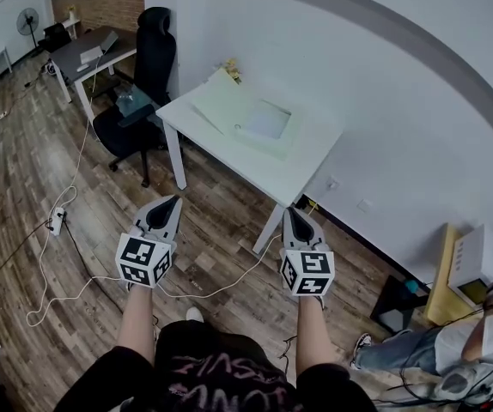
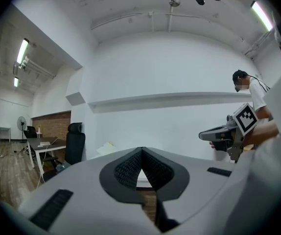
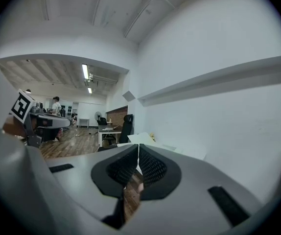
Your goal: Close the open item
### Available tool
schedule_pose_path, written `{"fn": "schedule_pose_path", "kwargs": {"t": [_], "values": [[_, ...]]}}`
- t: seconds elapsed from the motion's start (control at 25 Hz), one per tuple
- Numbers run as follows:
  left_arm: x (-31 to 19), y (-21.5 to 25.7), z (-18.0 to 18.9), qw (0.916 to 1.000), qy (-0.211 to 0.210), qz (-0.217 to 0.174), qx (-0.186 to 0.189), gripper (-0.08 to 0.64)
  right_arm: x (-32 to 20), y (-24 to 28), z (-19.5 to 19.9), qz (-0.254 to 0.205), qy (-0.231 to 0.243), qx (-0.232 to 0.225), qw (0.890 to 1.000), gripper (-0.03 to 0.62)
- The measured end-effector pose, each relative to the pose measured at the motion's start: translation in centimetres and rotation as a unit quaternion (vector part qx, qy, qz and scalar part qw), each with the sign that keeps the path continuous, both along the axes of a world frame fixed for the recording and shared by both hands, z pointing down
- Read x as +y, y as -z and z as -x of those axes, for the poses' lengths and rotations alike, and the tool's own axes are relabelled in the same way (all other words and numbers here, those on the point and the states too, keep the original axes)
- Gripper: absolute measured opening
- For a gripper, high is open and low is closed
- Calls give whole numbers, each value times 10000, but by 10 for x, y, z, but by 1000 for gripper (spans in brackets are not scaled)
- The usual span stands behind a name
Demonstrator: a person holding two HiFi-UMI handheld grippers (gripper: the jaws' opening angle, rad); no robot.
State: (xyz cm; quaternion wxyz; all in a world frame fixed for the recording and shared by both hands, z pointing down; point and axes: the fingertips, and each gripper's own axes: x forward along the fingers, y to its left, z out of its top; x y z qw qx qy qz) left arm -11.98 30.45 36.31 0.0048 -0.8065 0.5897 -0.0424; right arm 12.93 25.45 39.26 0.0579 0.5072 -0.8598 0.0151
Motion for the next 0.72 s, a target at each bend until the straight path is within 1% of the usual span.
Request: {"fn": "schedule_pose_path", "kwargs": {"t": [0.16, 0.32, 0.52, 0.72], "values": [[-26, 1, 6, 9996, -268, 35, -14, 12, -21, 3, 13, -59, -80, 94, 9999, 26], [-47, 3, 19, 9989, -462, 73, 44, 12, -37, 11, 24, -135, -272, 16, 9995, 26], [-68, 3, 38, 9977, -670, 72, -26, 12, -52, 9, 40, -1, -367, -170, 9992, 26], [-80, -3, 50, 9958, -891, 134, -141, 12, -58, 3, 59, 88, -382, 30, 9992, 26]]}}
